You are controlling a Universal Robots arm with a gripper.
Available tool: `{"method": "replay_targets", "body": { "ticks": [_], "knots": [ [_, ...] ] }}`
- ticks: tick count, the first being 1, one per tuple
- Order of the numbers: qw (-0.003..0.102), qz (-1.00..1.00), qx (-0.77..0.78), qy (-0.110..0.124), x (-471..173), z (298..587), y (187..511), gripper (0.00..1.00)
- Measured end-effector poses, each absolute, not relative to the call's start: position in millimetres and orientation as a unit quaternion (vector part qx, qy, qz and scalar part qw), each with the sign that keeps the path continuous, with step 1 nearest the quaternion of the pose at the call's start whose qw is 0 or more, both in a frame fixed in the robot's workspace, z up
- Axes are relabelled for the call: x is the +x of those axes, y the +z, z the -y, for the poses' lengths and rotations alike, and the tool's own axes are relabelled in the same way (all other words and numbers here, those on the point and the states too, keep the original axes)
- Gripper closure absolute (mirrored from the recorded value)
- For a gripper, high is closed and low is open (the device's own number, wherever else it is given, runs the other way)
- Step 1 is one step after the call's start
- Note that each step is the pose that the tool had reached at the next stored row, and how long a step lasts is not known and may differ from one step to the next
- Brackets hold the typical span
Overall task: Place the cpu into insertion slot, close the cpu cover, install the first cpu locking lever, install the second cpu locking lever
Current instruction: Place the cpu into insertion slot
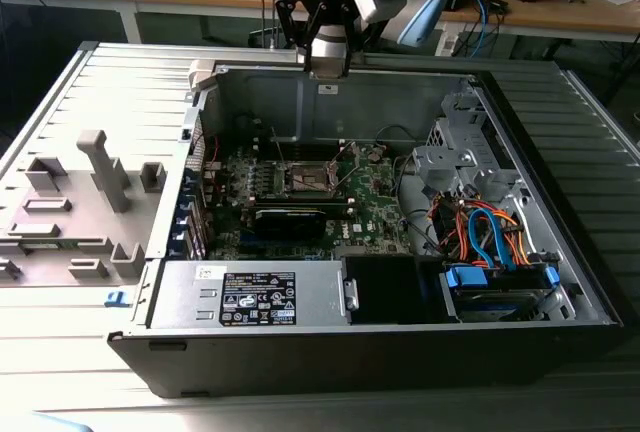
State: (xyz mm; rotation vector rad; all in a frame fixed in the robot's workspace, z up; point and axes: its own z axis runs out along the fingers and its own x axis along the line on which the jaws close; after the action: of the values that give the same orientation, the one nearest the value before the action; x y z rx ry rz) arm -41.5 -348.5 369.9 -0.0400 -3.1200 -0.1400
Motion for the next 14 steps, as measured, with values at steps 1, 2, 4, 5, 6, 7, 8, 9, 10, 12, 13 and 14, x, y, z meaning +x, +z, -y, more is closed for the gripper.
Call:
{"method": "replay_targets", "body": {
  "ticks": [1, 2, 4, 5, 6, 7, 8, 9, 10, 12, 13, 14],
  "knots": [
    [0.009, 0.999, -0.013, -0.045, -41.5, 348.6, 369.9, 0.45],
    [0.009, 0.999, -0.013, -0.045, -41.8, 349.0, 369.8, 0.45],
    [0.009, 0.999, -0.013, -0.045, -42.1, 349.6, 369.6, 0.45],
    [0.009, 0.999, -0.013, -0.045, -42.2, 349.7, 369.5, 0.45],
    [0.009, 0.999, -0.013, -0.045, -42.3, 349.9, 369.5, 0.45],
    [0.009, 0.999, -0.013, -0.045, -42.4, 350.1, 369.5, 0.45],
    [0.009, 0.999, -0.013, -0.045, -42.4, 350.2, 369.4, 0.45],
    [0.009, 0.999, -0.013, -0.045, -42.6, 350.4, 369.4, 0.45],
    [0.009, 0.999, -0.013, -0.045, -42.6, 350.5, 369.4, 0.45],
    [0.009, 0.999, -0.013, -0.045, -43.0, 351.1, 369.3, 0.45],
    [0.009, 0.999, -0.013, -0.045, -43.1, 351.2, 369.2, 0.45],
    [0.009, 0.999, -0.013, -0.045, -43.1, 351.4, 369.2, 0.45]
  ]
}}
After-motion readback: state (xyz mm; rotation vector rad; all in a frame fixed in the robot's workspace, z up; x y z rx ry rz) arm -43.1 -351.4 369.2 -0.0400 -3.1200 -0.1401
